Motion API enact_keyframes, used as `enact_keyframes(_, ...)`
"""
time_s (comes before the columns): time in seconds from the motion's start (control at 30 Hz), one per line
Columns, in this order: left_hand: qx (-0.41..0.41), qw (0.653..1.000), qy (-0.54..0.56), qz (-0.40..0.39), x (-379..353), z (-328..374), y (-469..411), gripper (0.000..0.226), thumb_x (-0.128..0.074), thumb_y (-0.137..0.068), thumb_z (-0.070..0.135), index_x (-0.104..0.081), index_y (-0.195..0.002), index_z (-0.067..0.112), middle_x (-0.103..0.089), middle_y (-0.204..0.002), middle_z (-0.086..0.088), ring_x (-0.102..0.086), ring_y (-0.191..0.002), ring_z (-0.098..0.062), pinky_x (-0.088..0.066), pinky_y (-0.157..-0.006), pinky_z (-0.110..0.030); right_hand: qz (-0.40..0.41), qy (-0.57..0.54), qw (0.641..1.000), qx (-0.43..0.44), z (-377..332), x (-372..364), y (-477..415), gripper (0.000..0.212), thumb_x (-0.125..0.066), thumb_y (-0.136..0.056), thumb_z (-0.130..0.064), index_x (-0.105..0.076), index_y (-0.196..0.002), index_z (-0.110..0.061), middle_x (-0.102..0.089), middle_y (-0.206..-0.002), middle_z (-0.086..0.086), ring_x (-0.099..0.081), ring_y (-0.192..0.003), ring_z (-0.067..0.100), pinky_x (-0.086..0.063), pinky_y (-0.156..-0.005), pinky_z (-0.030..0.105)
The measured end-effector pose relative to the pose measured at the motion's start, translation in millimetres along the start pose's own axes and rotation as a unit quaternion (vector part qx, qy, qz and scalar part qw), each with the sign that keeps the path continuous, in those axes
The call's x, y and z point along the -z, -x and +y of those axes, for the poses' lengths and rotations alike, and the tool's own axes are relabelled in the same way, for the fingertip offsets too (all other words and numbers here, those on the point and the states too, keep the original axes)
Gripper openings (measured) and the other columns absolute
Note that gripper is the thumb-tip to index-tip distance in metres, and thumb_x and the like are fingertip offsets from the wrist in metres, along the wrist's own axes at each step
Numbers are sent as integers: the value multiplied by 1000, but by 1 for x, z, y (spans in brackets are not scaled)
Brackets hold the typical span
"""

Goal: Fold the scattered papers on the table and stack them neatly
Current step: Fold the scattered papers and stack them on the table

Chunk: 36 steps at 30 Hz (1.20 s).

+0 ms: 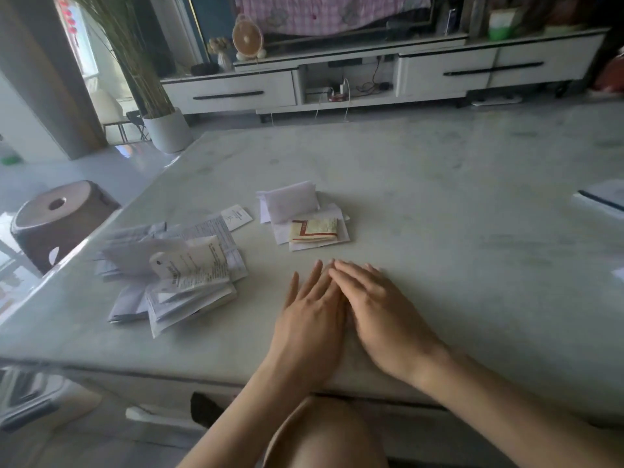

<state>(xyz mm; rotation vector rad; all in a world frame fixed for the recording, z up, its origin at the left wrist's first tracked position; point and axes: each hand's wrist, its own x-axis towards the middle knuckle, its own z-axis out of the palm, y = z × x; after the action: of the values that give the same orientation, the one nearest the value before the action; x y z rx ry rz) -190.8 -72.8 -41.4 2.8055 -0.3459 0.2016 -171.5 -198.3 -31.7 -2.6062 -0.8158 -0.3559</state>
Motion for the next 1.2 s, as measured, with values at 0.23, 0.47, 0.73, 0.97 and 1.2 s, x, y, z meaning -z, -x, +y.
enact_keyframes(0.23,25,996,-76,-47,4,6,2,87,23,-67,46,10,-148,16,24,-148,4,22,-138,-9,16,-113,-30,-173,94,978,-70,14,11,2,94,26,-61,-46,10,-148,-15,16,-157,0,15,-143,11,17,-112,33)
enact_keyframes(0.47,54,977,-64,-195,18,8,-5,61,1,-96,43,11,-148,12,19,-156,-4,18,-143,-17,11,-115,-35,-290,71,947,-115,6,24,-6,55,-11,-101,-35,7,-149,-13,16,-157,0,15,-144,12,12,-116,39)
enact_keyframes(0.73,80,958,-36,-272,42,13,-19,67,-24,-100,42,12,-148,13,17,-157,-4,14,-144,-18,6,-116,-37,-357,87,915,-165,2,58,-67,46,-71,-74,-21,-57,-117,-11,-55,-120,9,-56,-108,26,-48,-85,30)
enact_keyframes(0.97,68,988,85,-106,61,-4,-29,83,-77,-67,46,-38,-134,16,-45,-133,-7,-43,-117,-19,-35,-99,-30,-353,-120,914,-161,13,75,-67,17,-70,-77,-8,-54,-80,-13,-54,-78,2,-49,-63,11,-37,-48,20)
enact_keyframes(1.2,151,778,609,-16,70,-4,-15,48,-76,-73,35,-62,-110,8,-70,-98,-13,-66,-87,-22,-56,-77,-33,-185,-411,876,-173,14,90,-48,25,-67,-74,10,-56,-80,-11,-59,-71,0,-57,-62,9,-46,-52,17)
